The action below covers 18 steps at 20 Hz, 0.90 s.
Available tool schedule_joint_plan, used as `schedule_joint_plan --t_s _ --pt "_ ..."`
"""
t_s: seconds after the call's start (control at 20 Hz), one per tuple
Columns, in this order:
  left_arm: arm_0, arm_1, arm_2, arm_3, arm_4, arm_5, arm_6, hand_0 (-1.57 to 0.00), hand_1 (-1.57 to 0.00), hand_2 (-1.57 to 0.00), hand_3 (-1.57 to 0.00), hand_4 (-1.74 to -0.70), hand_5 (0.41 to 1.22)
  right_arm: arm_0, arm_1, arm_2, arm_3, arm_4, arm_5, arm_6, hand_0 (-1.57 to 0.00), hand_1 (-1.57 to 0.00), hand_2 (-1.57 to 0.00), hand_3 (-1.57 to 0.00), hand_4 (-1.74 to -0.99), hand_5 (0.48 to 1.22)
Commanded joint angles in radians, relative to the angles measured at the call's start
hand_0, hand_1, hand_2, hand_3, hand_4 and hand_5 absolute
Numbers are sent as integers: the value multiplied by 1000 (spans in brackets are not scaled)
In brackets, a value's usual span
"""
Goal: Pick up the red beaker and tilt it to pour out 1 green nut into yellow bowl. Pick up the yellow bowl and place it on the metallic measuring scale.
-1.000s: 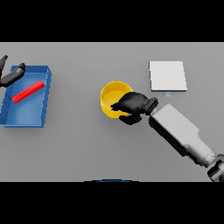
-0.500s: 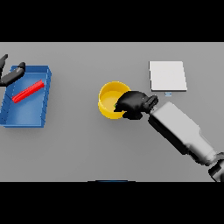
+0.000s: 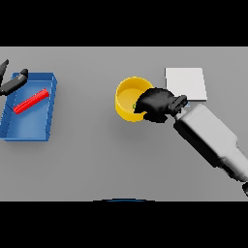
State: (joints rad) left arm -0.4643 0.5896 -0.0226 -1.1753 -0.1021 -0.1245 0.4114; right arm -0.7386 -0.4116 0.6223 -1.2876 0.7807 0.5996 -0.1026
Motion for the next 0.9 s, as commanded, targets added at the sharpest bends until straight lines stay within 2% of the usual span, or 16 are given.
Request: schedule_joint_plan --t_s 0.0,0.15,0.2,0.3,0.45,0.55,0.85 --pt "3 3 7 4 7 -2 -6 1 1 1 1 -788 702 4 -13 -4 -9 4 -1 8 -1563 -1562 -1447 -1199 -1738 1219" --pt "-9 -1 8 6 9 0 -10 1 1 1 1 -799 704 17 -47 -17 -34 0 -4 12 -1567 -1567 -1507 -1179 -1739 1219" --pt "-9 1 12 7 12 -2 -12 1 1 1 1 -800 704 15 -63 -38 -32 -13 0 11 -1520 -1567 -1520 -1179 -1740 1219" --pt "-10 2 13 -1 17 -4 9 1 1 1 1 -812 710 11 -83 -56 -25 -11 -12 28 -1538 -1569 -1488 -1190 -1740 1220" --pt "-2 -2 21 -13 31 -2 30 1 1 1 1 -831 728 -29 -123 -92 44 0 -83 -17 -1554 -1570 -1517 -1166 -1741 1220" --pt "4 -6 13 -29 27 2 31 1 1 1 1 -837 737 -43 -131 -113 78 -4 -108 -8 -1560 -1570 -1533 -1156 -1741 1221" --pt "29 0 14 -70 29 11 73 1 1 1 1 -852 760 -92 -150 -155 290 19 -228 -55 -1568 -1571 -1553 -1154 -1741 1221"
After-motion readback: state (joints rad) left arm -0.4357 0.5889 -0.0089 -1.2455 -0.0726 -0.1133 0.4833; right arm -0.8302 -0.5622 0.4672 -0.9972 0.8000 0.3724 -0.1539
